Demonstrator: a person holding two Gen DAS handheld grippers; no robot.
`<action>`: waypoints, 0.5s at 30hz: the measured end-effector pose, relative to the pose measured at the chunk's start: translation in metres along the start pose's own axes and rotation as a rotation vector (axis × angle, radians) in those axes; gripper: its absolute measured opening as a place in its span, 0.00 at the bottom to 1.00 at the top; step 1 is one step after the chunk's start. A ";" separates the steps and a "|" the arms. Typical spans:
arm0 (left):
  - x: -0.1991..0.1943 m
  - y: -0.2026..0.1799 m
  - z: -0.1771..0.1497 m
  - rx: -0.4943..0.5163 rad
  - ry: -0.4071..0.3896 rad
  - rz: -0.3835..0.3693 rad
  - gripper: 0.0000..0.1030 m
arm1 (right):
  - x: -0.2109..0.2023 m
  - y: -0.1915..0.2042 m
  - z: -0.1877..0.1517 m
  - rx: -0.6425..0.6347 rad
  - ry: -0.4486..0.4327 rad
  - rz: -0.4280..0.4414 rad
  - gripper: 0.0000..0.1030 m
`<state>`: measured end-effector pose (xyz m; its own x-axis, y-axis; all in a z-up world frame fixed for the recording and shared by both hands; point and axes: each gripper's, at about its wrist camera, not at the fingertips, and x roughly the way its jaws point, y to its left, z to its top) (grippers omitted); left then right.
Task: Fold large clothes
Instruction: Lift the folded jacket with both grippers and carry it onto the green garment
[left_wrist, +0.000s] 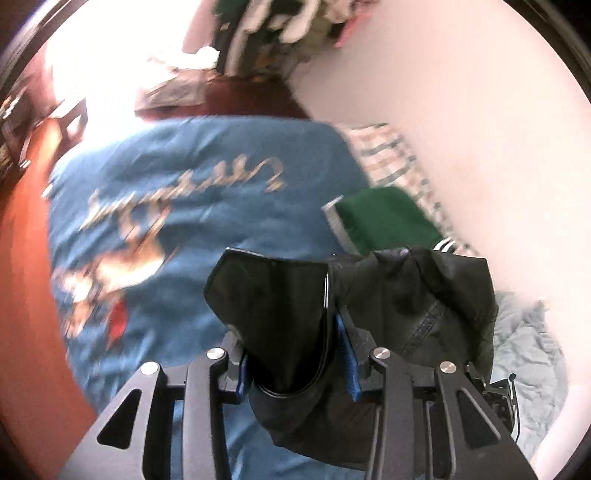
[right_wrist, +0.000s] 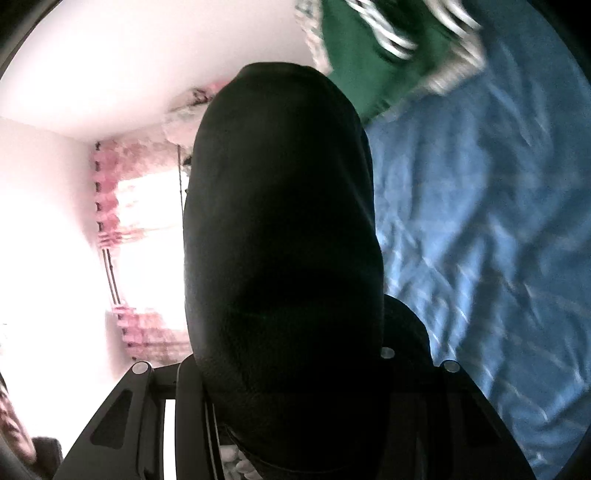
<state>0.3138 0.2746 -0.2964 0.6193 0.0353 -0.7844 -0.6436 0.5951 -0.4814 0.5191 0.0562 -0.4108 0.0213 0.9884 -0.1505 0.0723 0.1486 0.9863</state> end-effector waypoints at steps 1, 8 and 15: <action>0.006 -0.007 0.015 0.013 -0.001 -0.017 0.34 | -0.004 -0.002 0.013 -0.006 -0.018 0.002 0.46; 0.113 -0.078 0.148 0.111 0.028 -0.169 0.34 | 0.046 0.045 0.145 -0.085 -0.163 -0.026 0.46; 0.257 -0.143 0.210 0.201 0.099 -0.210 0.34 | 0.086 0.021 0.298 -0.086 -0.205 -0.153 0.46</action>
<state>0.6594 0.3665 -0.3468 0.6762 -0.1783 -0.7149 -0.3981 0.7281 -0.5581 0.8192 0.1353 -0.4237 0.2185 0.9285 -0.3001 0.0049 0.3065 0.9519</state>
